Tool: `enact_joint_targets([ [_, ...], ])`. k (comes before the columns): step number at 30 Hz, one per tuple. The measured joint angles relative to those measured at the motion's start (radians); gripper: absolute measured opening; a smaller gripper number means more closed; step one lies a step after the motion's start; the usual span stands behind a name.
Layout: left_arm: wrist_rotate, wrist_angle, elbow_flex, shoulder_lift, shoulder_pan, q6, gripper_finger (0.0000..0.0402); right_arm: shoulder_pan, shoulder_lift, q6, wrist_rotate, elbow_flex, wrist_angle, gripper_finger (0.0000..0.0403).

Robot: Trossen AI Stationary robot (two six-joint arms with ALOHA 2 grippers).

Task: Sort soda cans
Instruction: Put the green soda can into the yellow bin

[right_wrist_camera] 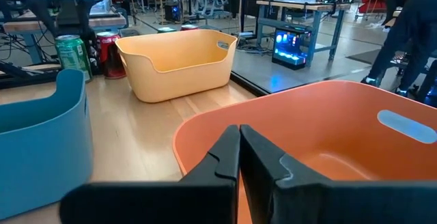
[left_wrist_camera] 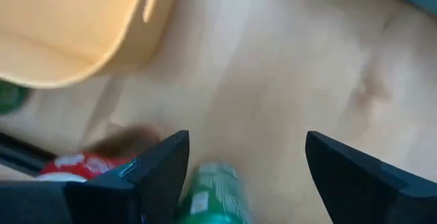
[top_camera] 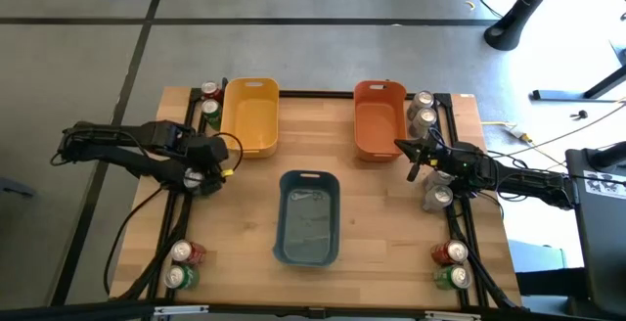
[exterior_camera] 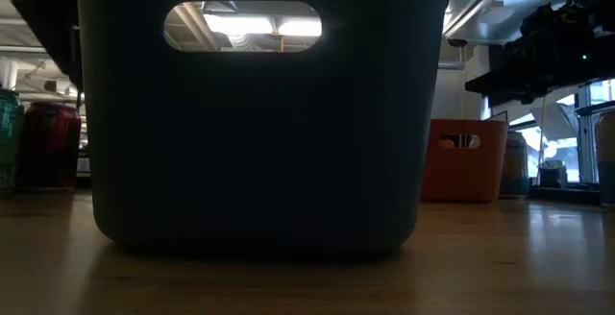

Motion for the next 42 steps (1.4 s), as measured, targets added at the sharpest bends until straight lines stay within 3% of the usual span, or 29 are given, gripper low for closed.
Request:
enact_joint_targets([
  [5, -0.041, -0.003, 0.000, 0.050, 0.000, 0.001, 0.0295, 0.000, 0.000, 0.000, 0.000, 0.000, 0.000, 0.0012],
  [12, -0.052, 0.076, 0.001, 0.121, 0.001, -0.017, 0.0370, 0.000, 0.000, -0.002, 0.000, 0.000, 0.000, 0.0012],
  [16, -0.028, -0.005, 0.045, 0.134, 0.006, -0.046, 0.0397, 0.000, 0.000, -0.005, 0.000, 0.000, -0.007, 0.0012],
  [22, 0.011, -0.194, 0.134, 0.127, -0.014, -0.157, 0.0394, 0.000, 0.000, -0.001, 0.000, 0.000, -0.017, 0.0012],
  [29, 0.021, -0.290, 0.139, 0.123, -0.061, -0.183, 0.0396, 0.001, 0.000, 0.001, 0.000, 0.000, -0.016, 0.0012],
  [42, 0.054, -0.306, -0.017, 0.027, -0.087, -0.171, 0.0390, 0.001, 0.000, 0.002, 0.000, 0.000, -0.048, 0.0012],
])
